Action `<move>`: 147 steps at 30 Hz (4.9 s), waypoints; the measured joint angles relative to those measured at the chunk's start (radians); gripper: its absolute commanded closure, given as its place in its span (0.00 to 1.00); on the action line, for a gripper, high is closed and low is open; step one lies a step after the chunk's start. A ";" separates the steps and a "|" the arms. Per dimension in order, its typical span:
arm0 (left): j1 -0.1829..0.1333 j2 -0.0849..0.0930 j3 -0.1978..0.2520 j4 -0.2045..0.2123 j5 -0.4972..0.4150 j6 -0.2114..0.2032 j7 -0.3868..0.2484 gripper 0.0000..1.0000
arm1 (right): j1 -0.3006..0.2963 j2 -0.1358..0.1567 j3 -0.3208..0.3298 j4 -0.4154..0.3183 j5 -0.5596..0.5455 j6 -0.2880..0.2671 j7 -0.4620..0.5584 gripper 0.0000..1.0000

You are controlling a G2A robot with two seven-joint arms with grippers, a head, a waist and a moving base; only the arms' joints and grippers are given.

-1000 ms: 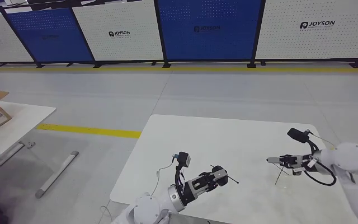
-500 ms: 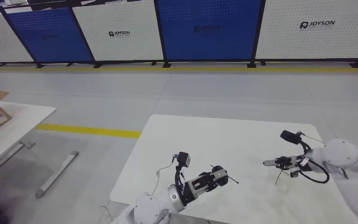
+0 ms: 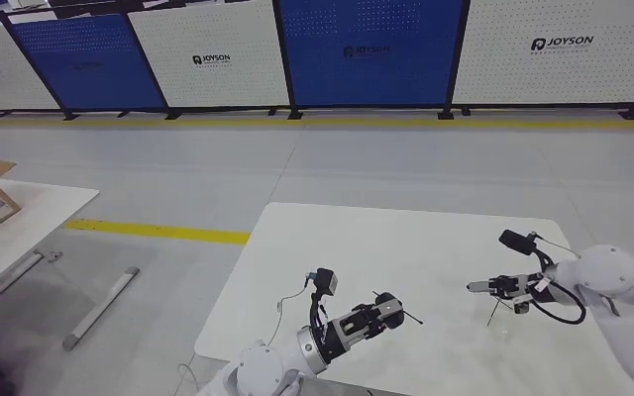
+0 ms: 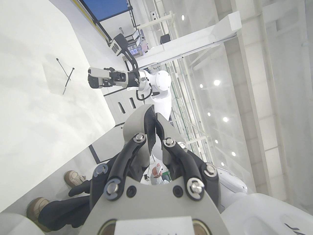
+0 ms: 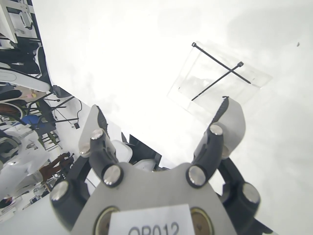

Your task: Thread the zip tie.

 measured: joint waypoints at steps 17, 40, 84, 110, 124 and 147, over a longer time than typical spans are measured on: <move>0.000 0.000 0.000 0.000 0.000 0.000 0.000 1.00 | 0.079 0.013 -0.114 0.015 -0.049 0.092 -0.001 0.00; 0.000 0.000 0.000 0.000 0.000 0.000 0.000 1.00 | 0.100 0.002 -0.168 0.015 -0.140 0.144 -0.018 0.00; 0.000 0.000 0.000 0.000 0.000 0.000 0.000 1.00 | 0.156 -0.024 -0.286 0.097 -0.213 0.153 0.000 0.59; 0.000 0.000 0.000 0.000 0.000 0.000 0.000 1.00 | 0.241 -0.050 -0.434 0.205 -0.163 0.153 0.000 0.72; 0.000 0.000 0.000 0.000 0.000 0.000 0.000 1.00 | 0.282 -0.093 -0.477 0.308 -0.161 0.153 0.000 0.73; 0.000 0.000 0.000 0.000 0.000 0.000 0.000 1.00 | 0.297 -0.161 -0.476 0.401 -0.210 0.153 0.000 1.00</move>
